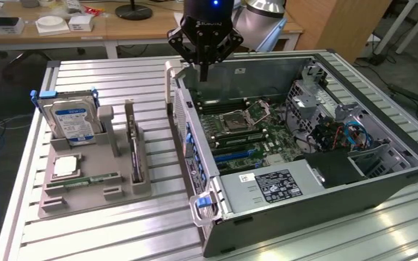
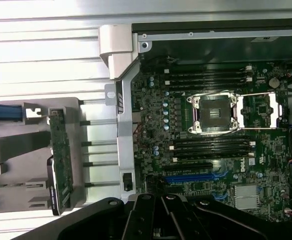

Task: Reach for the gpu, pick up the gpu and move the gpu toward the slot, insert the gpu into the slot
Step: 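Reach for the gpu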

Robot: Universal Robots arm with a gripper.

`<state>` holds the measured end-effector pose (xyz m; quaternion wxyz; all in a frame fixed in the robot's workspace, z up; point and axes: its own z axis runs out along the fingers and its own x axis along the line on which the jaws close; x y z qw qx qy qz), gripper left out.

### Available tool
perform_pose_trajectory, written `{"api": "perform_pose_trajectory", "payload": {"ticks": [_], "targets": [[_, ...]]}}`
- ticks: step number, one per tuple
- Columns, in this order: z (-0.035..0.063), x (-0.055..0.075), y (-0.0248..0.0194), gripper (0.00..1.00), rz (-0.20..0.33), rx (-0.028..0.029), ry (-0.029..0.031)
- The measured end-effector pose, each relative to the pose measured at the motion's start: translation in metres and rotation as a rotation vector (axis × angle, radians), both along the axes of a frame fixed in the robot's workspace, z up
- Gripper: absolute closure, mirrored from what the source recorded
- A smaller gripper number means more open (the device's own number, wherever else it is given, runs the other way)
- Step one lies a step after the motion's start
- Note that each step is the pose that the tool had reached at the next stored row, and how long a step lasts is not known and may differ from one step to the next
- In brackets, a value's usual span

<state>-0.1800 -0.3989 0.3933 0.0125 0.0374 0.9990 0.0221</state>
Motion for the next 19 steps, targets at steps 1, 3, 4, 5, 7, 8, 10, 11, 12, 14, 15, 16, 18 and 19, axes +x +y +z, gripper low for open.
{"api": "perform_pose_trajectory", "payload": {"ticks": [1,3,4,5,7,8,10,11,12,14,15,16,18,19], "targets": [[0.0,-0.001,0.0,0.9,0.0,0.0,0.0],[0.0,-0.003,0.0,0.9,0.0,0.0,0.0],[0.0,-0.004,0.0,0.9,0.0,0.0001,0.0],[0.0,-0.005,0.0,0.9,0.0,0.0,0.0],[0.0,-0.007,0.0,0.9,0.0,0.0,0.0],[0.0,-0.008,0.0,0.9,0.0,0.0,0.0],[0.0,-0.009,0.0,0.9,0.0,0.0,0.0],[0.0,-0.01,0.0,0.9,0.0,0.0,0.0],[0.0,-0.011,0.0,0.9,0.0,0.0,0.0],[0.0,-0.013,0.0,0.9,0.0,0.0,0.0],[0.0,-0.014,0.0,0.9,0.0,0.0,0.0],[0.0,-0.015,0.0,0.9,0.0,0.0,0.0],[0.0,-0.016,0.0,0.9,0.0,0.0,0.0],[0.0,-0.017,0.0,0.9,0.0,0.0,0.0]]}}
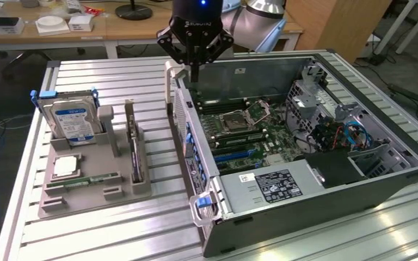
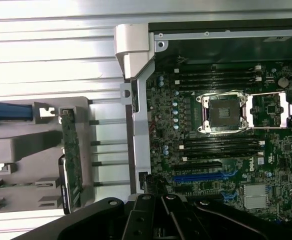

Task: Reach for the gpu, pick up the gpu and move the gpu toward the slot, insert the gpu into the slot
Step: 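Reach for the gpu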

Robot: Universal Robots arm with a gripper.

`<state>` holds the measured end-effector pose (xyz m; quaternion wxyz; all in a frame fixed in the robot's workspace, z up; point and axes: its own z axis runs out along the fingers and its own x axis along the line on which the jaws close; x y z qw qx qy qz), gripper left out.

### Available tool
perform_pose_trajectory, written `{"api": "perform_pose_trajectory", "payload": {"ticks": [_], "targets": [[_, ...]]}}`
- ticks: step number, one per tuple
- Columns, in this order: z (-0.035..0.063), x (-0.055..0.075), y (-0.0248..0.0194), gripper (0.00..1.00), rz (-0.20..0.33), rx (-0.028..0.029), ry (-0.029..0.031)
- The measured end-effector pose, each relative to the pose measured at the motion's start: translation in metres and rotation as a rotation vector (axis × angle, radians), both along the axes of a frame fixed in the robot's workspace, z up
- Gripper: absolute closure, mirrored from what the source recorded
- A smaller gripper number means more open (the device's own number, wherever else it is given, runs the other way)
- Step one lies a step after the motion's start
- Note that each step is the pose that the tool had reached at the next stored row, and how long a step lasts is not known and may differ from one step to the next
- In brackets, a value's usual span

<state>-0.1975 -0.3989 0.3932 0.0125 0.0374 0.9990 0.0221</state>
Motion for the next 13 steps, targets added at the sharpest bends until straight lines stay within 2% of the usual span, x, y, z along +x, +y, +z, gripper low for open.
{"api": "perform_pose_trajectory", "payload": {"ticks": [13], "targets": [[0.0,-0.014,0.0,0.9,0.0,-0.0001,0.0001]]}}
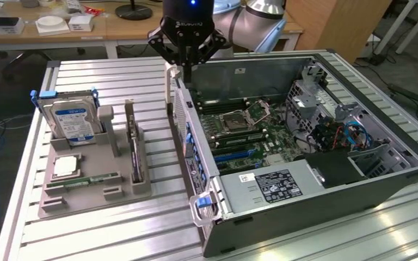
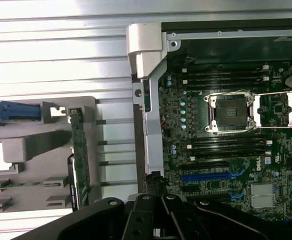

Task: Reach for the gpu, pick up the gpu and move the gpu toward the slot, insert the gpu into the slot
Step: 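Reach for the gpu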

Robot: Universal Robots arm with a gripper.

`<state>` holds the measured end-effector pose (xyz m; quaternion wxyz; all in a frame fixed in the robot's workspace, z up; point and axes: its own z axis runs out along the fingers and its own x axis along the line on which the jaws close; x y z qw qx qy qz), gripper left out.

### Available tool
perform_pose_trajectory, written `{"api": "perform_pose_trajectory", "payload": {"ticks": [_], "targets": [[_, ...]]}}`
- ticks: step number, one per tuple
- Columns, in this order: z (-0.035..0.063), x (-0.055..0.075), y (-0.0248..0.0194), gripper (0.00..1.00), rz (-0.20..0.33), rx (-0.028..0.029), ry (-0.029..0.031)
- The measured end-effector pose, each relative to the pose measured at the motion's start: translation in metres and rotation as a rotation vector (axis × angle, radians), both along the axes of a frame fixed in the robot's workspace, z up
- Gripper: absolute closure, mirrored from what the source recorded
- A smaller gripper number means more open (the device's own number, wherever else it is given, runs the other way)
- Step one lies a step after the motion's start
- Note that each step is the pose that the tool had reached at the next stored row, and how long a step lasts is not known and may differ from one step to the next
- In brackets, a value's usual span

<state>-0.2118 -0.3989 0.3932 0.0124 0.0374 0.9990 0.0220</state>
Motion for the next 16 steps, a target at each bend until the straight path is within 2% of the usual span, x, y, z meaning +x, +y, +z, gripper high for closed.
{"api": "perform_pose_trajectory", "payload": {"ticks": [16], "targets": [[-0.0001,-0.039,-0.0006,0.9,0.002,0.0,-0.0001]]}}
